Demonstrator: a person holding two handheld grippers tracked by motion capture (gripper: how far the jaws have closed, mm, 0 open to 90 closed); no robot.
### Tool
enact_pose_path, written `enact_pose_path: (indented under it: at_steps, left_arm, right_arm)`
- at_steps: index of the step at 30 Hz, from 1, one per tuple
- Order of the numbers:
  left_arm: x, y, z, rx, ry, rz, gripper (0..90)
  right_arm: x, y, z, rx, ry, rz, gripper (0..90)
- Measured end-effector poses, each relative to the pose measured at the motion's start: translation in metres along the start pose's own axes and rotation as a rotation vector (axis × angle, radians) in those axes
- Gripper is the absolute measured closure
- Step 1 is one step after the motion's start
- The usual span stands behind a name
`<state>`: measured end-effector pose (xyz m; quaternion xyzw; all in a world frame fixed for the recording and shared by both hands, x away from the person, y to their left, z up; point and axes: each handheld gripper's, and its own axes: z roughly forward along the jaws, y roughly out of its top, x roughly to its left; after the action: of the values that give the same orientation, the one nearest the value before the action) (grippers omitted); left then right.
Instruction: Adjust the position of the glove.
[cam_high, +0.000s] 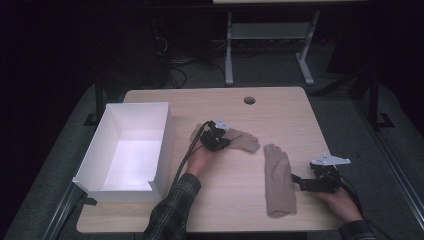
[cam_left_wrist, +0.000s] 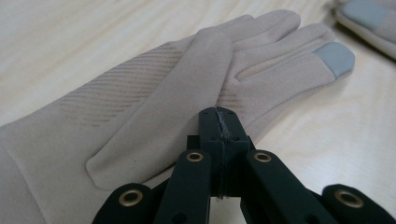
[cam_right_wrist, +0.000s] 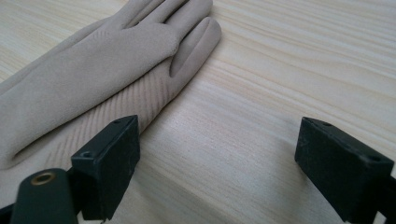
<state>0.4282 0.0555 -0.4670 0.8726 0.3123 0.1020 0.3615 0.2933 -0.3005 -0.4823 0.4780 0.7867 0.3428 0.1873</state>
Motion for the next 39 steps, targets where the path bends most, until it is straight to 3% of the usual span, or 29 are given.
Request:
enact_pose_path:
  at_steps: [13, 18, 24, 25, 32, 35, 39]
  left_arm:
    - [-0.036, -0.022, -0.019, 0.0, -0.032, -0.003, 89.7]
    - [-0.044, -0.024, -0.026, 0.017, -0.041, 0.019, 89.7]
    - [-0.028, -0.017, -0.039, -0.017, 0.009, 0.002, 89.7]
    - [-0.016, -0.014, -0.044, -0.023, 0.039, -0.012, 89.7]
    - [0.019, -0.013, -0.04, -0.007, 0.129, -0.076, 89.6]
    - [0.026, -0.016, -0.034, 0.011, 0.147, -0.082, 89.6]
    - [0.025, -0.02, -0.03, 0.028, 0.14, -0.08, 89.6]
  right_arm:
    - [0.0, 0.0, 0.0, -0.001, 0.001, -0.002, 13.8]
    - [0.0, 0.0, 0.0, -0.001, 0.0, -0.002, 13.8]
    - [0.0, 0.0, 0.0, -0.002, 0.001, -0.006, 13.8]
    - [0.0, 0.0, 0.0, -0.002, 0.001, -0.006, 13.8]
    - [0.0, 0.0, 0.0, -0.002, 0.002, -0.006, 13.8]
    - [0.0, 0.0, 0.0, -0.002, 0.002, -0.005, 13.8]
    - [0.0, 0.0, 0.0, -0.003, 0.002, -0.006, 13.8]
